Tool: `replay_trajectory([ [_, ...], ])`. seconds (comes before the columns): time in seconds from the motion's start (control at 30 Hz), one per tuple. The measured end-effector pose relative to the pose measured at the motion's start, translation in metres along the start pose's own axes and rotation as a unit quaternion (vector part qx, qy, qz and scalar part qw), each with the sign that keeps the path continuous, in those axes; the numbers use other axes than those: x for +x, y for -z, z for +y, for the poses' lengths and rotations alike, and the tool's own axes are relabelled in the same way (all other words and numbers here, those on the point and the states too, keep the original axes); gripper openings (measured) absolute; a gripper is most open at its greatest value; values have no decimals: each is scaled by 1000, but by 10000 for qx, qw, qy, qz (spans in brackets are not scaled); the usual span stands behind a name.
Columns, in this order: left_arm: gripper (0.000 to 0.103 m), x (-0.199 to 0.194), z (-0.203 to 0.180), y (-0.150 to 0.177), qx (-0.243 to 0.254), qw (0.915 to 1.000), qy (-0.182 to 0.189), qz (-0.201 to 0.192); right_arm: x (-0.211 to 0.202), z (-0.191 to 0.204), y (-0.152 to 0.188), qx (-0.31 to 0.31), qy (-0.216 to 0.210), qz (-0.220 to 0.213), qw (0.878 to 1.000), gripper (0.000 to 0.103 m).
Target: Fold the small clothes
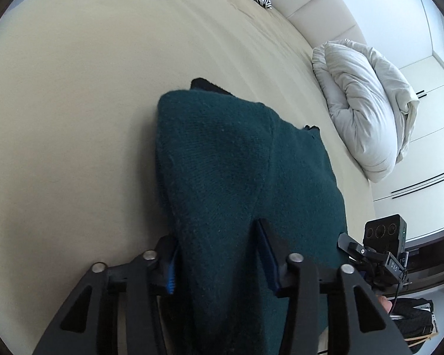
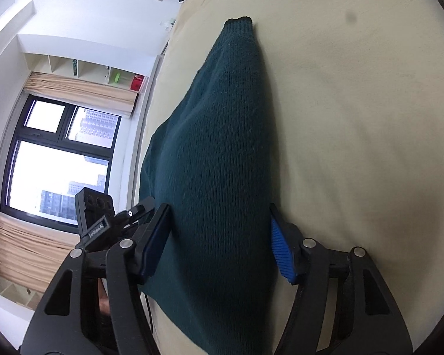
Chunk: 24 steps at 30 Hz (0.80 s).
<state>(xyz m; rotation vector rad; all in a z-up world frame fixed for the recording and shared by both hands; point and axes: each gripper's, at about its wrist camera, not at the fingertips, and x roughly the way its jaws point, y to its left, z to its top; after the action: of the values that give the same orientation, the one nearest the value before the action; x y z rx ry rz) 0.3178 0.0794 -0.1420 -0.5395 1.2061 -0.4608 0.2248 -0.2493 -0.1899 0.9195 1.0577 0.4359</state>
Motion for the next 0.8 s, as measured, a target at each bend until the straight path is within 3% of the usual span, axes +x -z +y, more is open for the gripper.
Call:
replay_trajectory([
  [0.07, 29, -1, -2, 2, 46, 10000, 0, 38, 1, 4, 3, -70, 107, -19, 9999, 55],
  [0.13, 26, -7, -9, 7, 217, 9997, -72, -12, -3, 10, 8, -185, 208, -64, 9996, 48],
  [0.33, 25, -39, -41, 55, 756, 9970, -161, -81, -40, 44, 43, -709, 420, -241, 9963, 41],
  [0.5, 25, -70, -57, 116, 957, 9952, 112, -199, -97, 60, 106, -978, 305, -351, 9941, 40],
  [0.63, 25, -84, -74, 163, 1269, 9917, 59, -210, -132, 62, 159, -1112, 317, -353, 9927, 40],
  [0.8, 25, -88, -76, 203, 1192, 9925, 229, -158, -165, 50, 207, -981, 272, -415, 9939, 40],
])
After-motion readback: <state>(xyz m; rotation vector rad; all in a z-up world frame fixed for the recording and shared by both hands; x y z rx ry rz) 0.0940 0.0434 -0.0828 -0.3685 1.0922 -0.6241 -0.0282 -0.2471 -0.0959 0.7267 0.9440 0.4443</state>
